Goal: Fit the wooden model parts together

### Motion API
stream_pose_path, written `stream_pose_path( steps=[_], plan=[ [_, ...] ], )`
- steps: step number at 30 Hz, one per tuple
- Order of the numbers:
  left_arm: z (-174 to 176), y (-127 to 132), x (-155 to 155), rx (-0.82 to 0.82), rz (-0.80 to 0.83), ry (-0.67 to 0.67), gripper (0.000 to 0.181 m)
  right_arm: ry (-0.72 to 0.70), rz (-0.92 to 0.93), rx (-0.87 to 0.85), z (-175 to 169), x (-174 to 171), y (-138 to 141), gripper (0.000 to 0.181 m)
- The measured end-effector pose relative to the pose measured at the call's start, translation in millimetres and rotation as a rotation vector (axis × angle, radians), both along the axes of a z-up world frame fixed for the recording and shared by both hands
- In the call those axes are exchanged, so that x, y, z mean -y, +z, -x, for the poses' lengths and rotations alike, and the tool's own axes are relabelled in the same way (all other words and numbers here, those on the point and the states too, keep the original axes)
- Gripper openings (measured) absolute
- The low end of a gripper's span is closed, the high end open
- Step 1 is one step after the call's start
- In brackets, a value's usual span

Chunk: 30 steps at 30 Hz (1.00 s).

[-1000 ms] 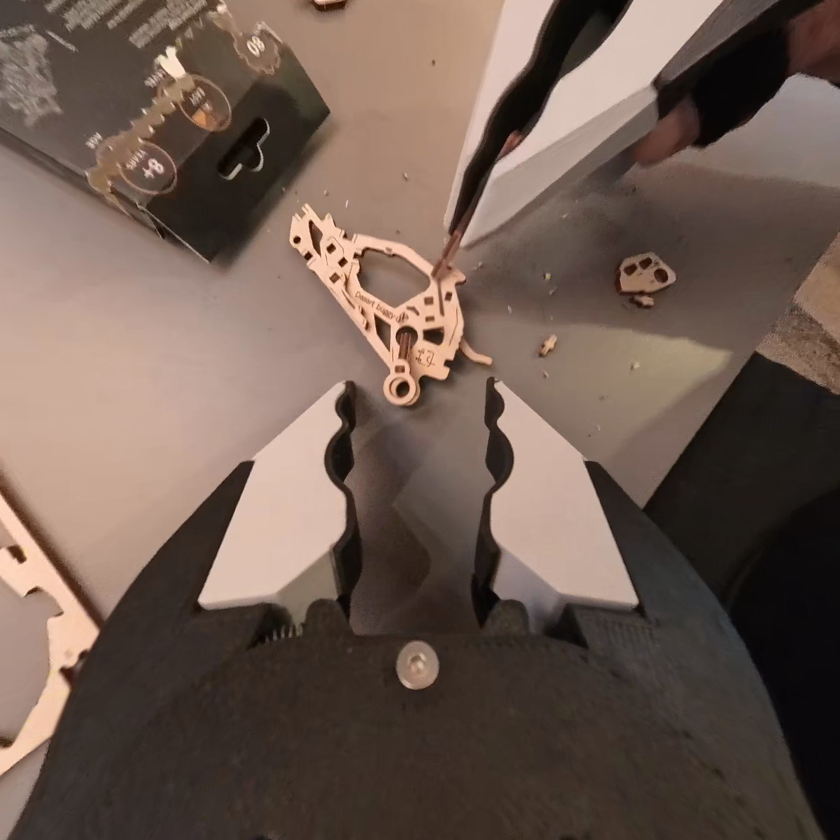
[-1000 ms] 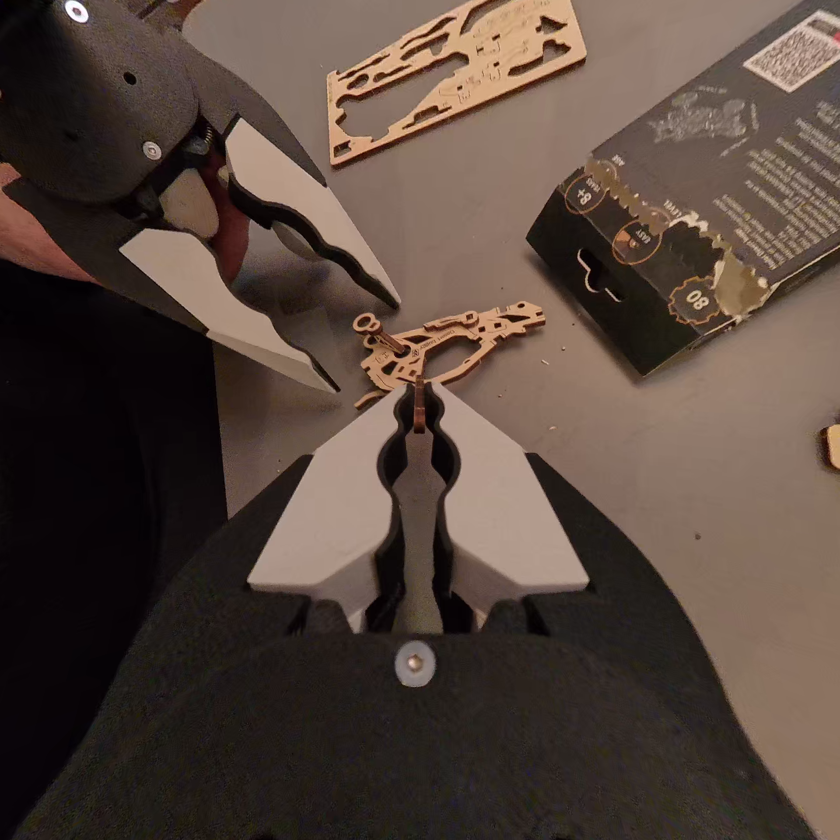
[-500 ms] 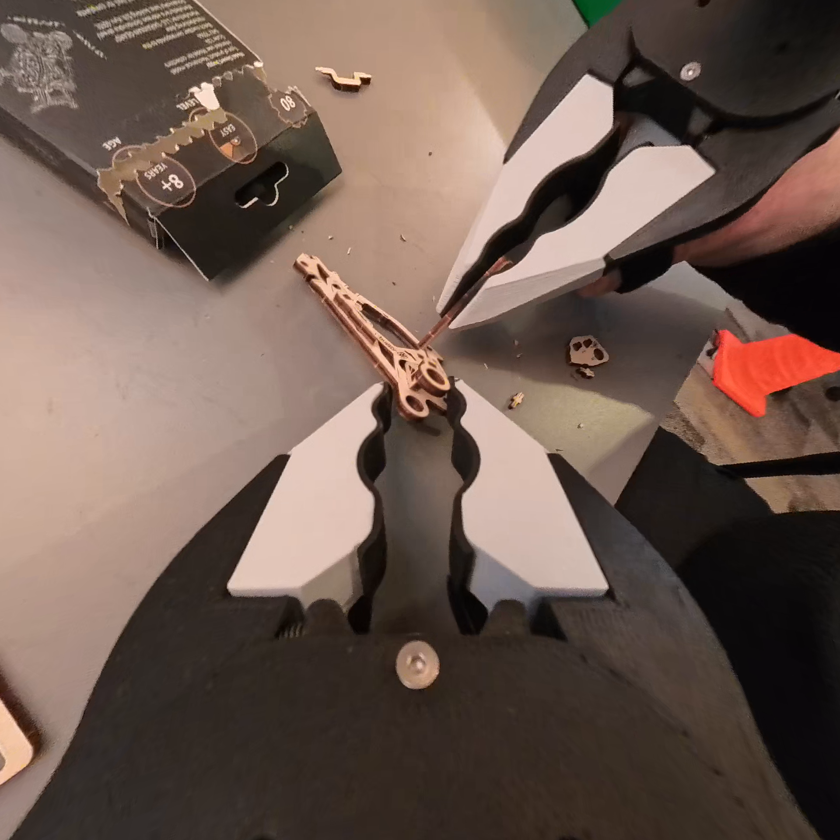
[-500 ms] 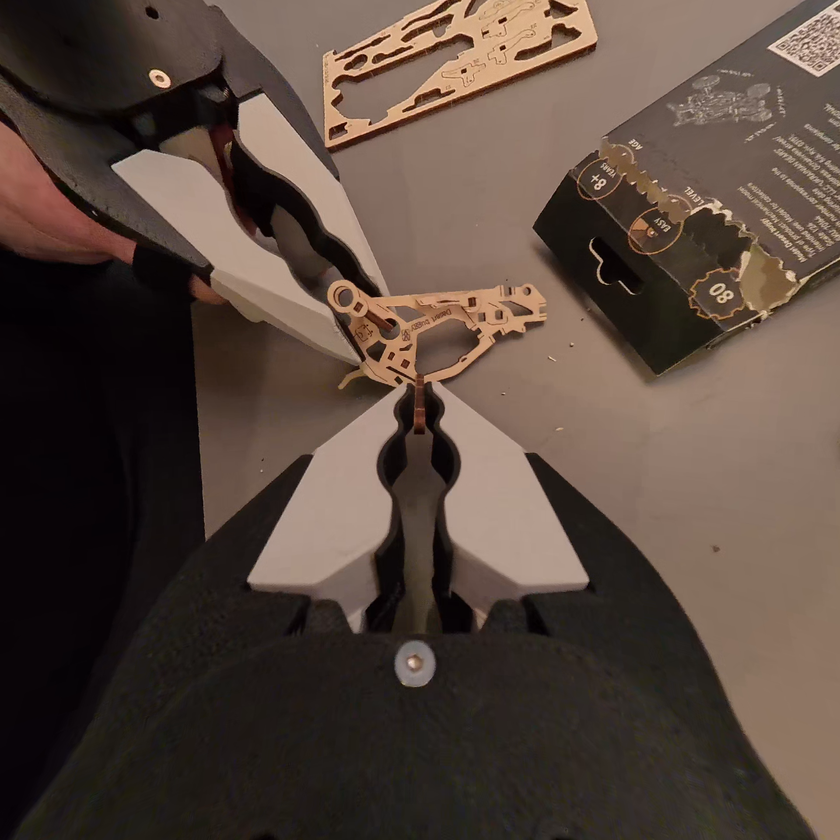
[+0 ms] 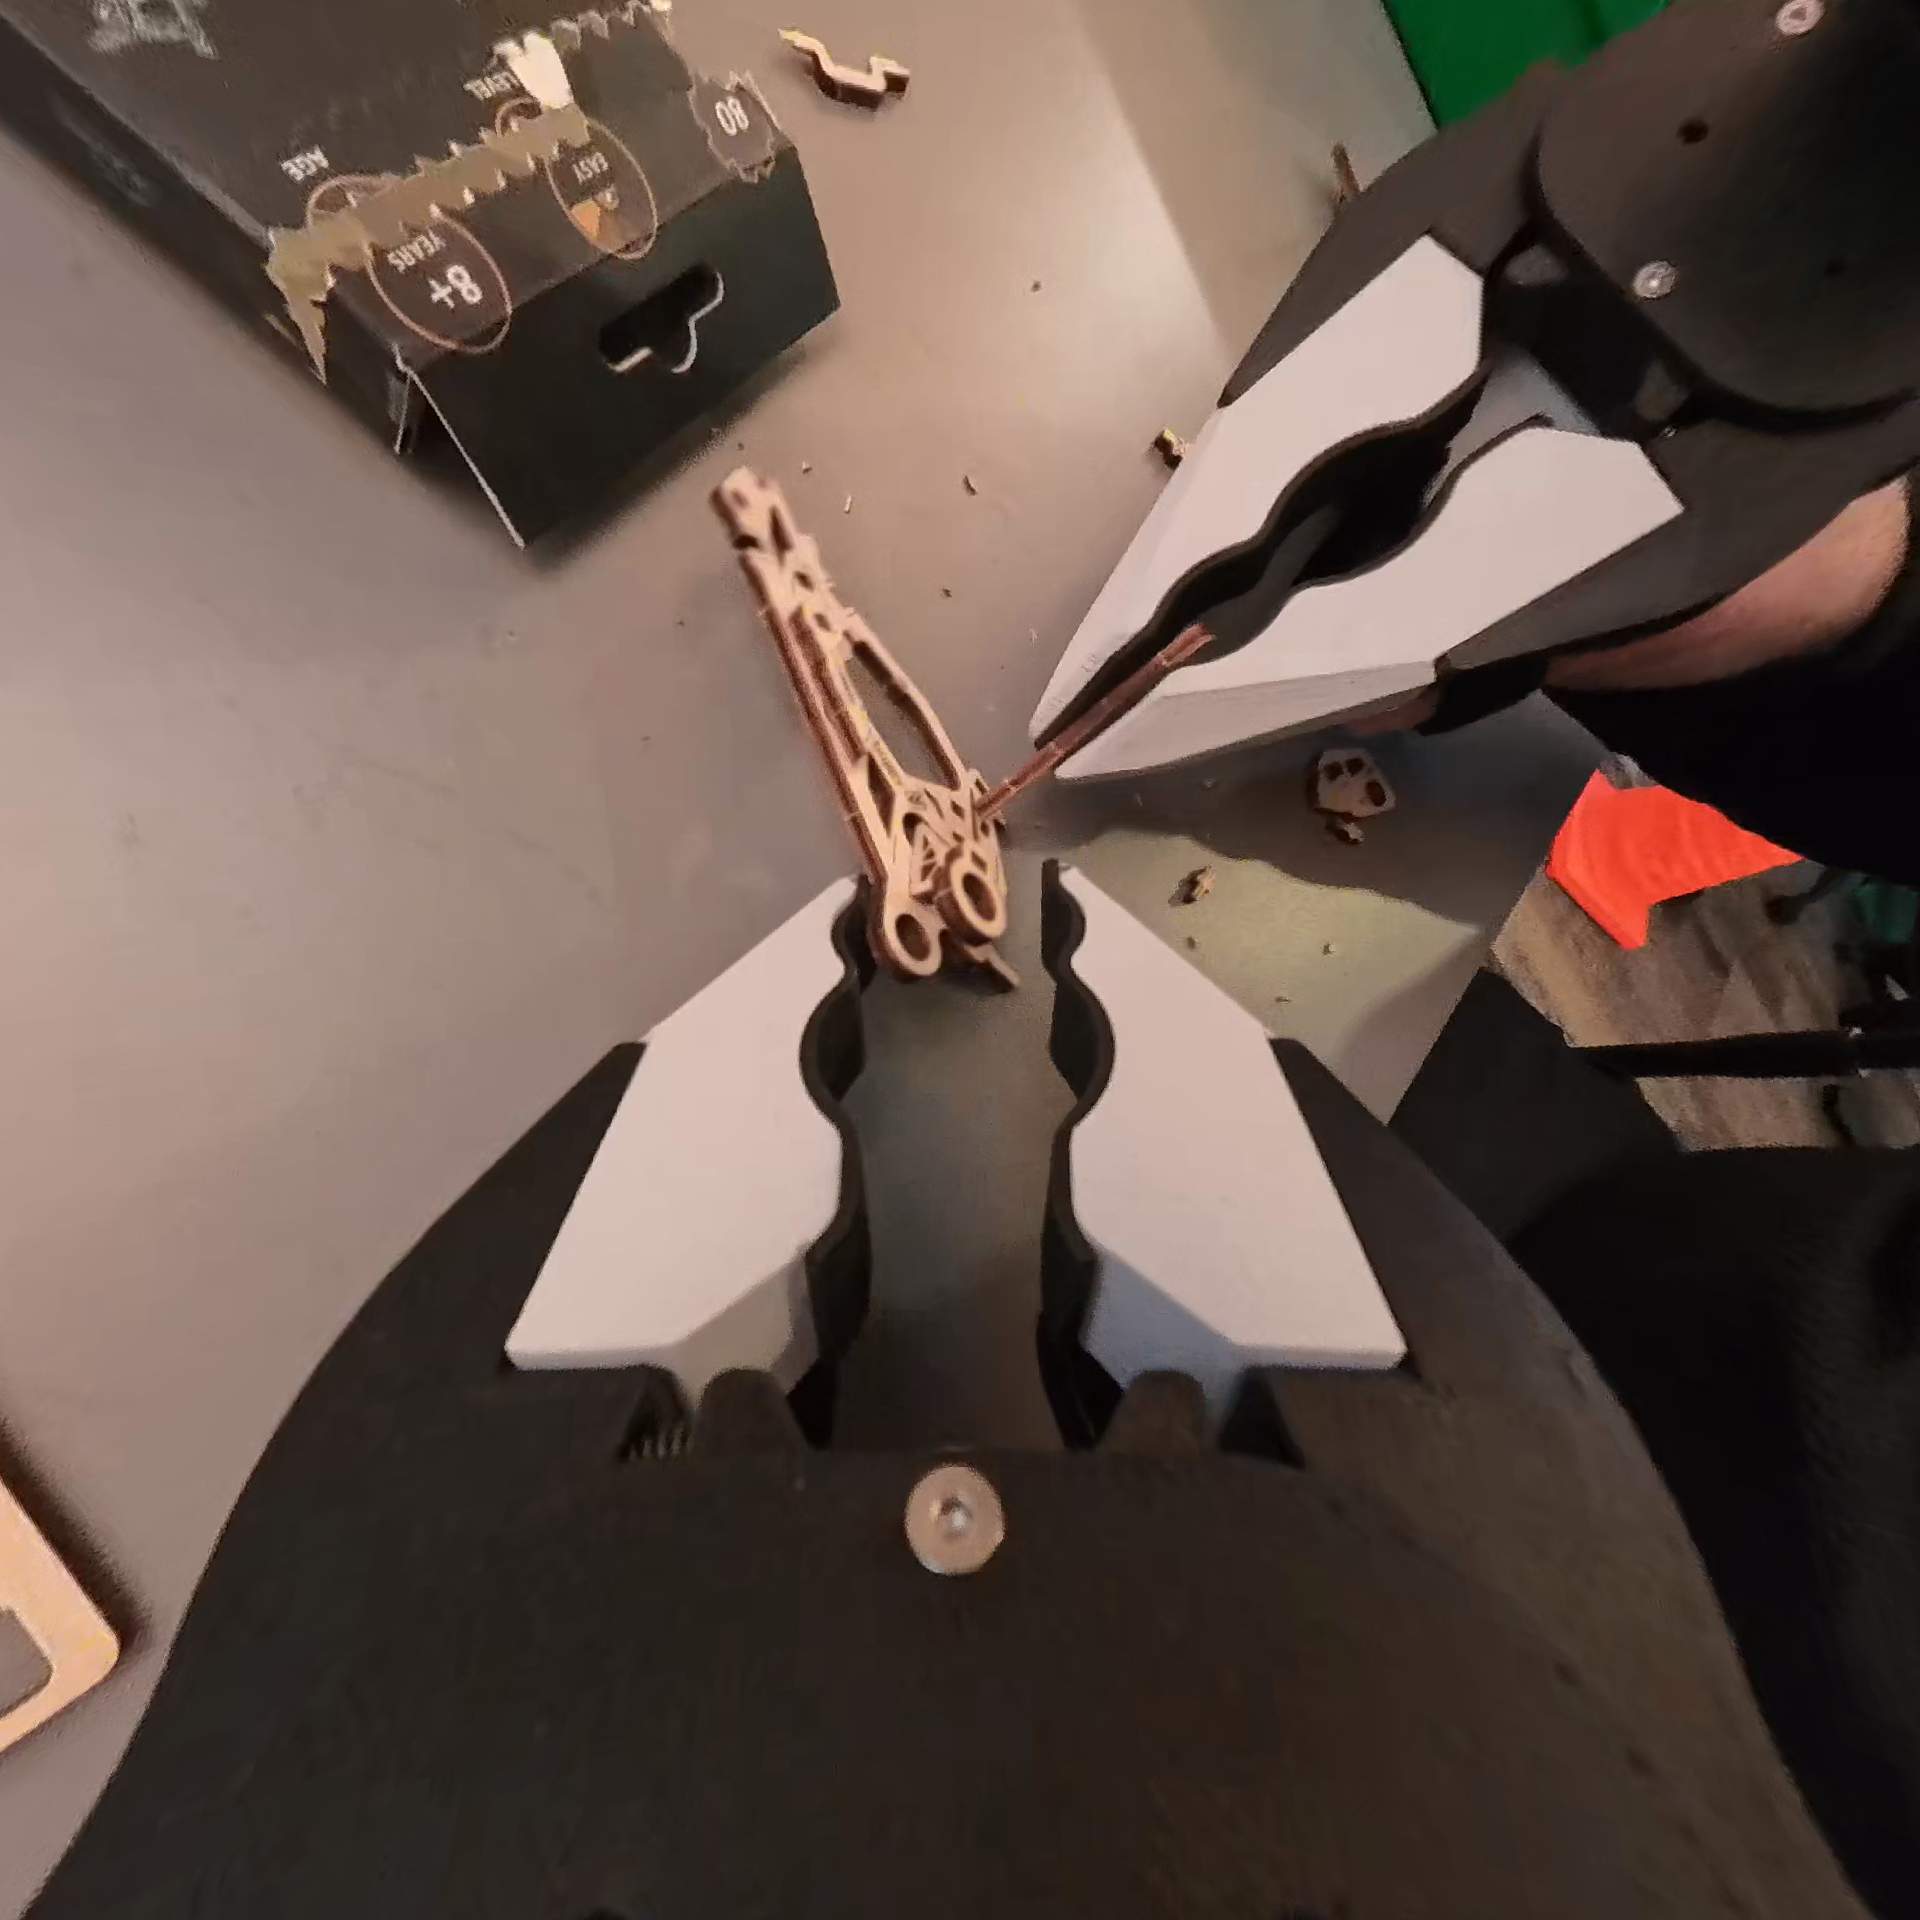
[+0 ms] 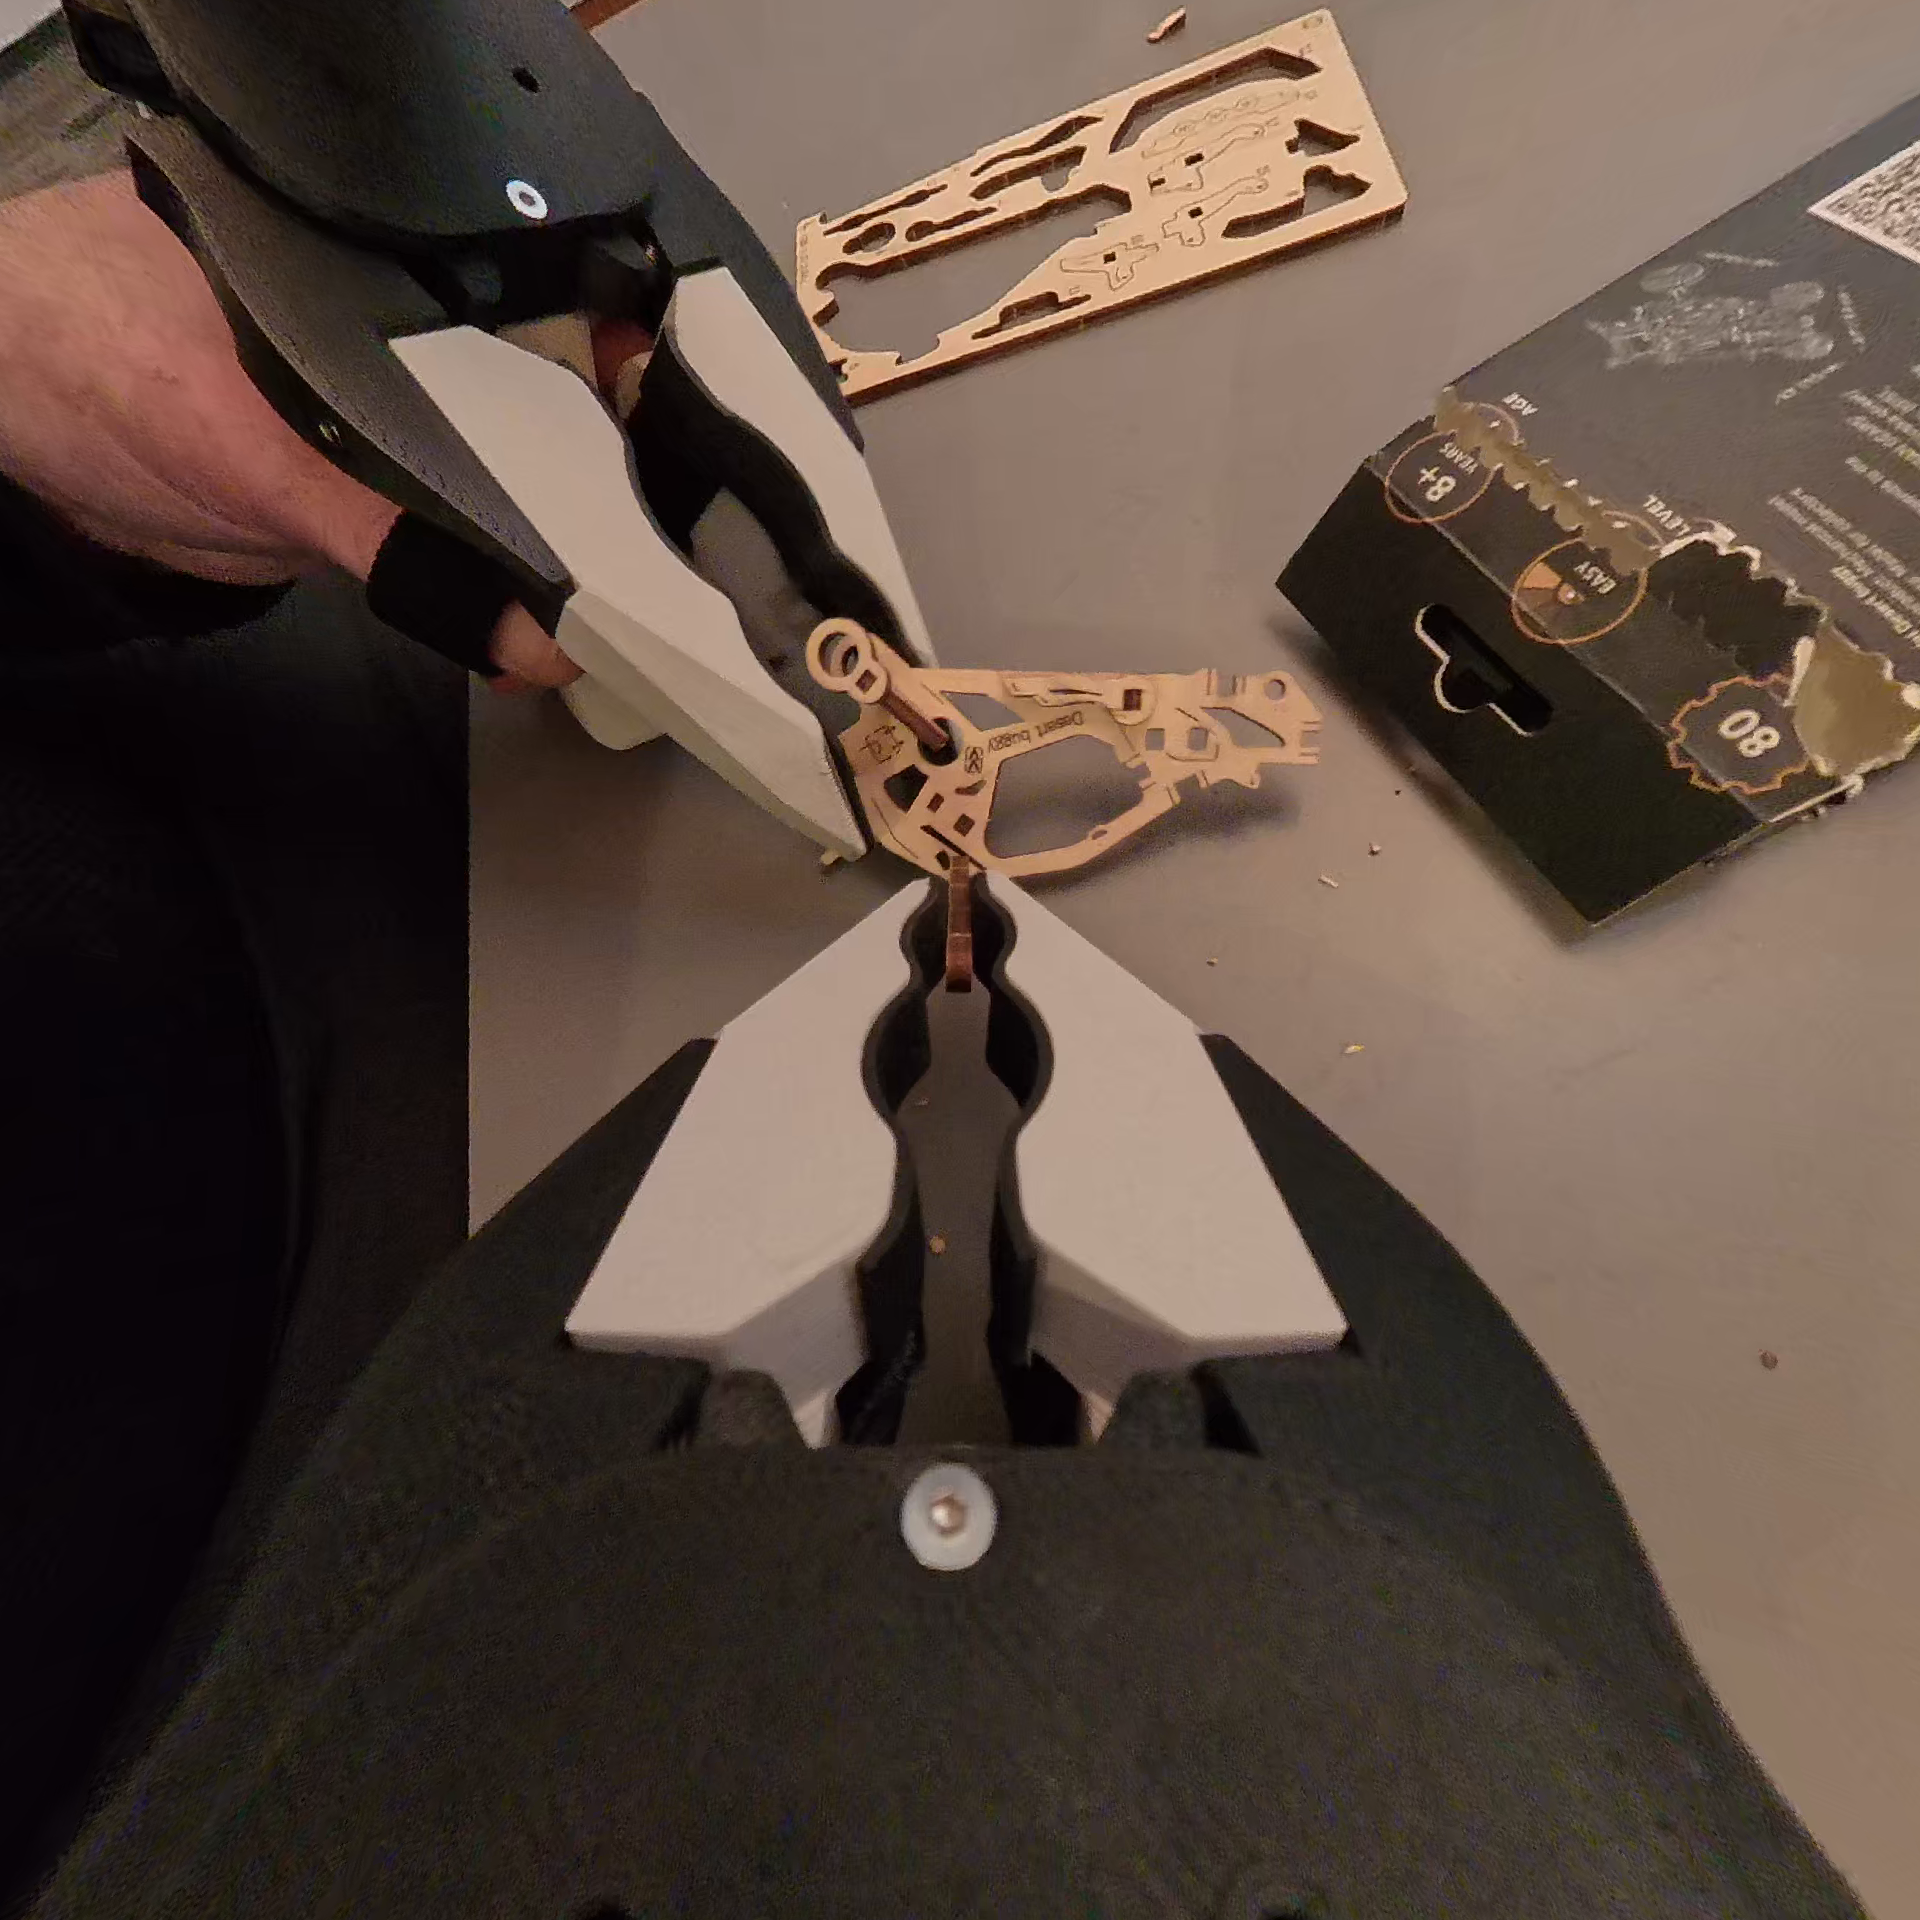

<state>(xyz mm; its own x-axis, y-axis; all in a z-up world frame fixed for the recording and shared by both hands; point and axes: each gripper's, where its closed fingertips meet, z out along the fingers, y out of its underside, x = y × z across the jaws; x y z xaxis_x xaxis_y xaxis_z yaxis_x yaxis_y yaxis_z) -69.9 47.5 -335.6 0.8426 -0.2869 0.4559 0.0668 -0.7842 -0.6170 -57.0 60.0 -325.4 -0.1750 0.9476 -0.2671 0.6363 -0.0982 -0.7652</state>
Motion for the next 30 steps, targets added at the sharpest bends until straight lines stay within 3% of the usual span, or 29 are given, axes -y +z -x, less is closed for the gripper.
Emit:
stream_pose_path(
  steps=[1,10,19,30],
  plan=[
    [1.2,0.6,-0.3,0.008,0.001,0.007,0.027,0.002,-0.003,-0.003,0.9,-0.2,0.1,0.001],
    [-3.7,2.1,-1.4,0.091,0.042,-0.034,0.019,0.029,-0.036,-0.071,3.8,0.0,7.8,0.001],
    [-0.3,1.1,-1.8,0.055,0.061,-0.125,0.019,0.221,-0.411,-0.142,4.5,8.6,6.5,0.001],
    [0.3,-0.9,-1.2,-0.041,0.042,-0.17,0.019,0.315,-0.732,-0.145,6.7,6.4,6.3,0.001]
  ],
)
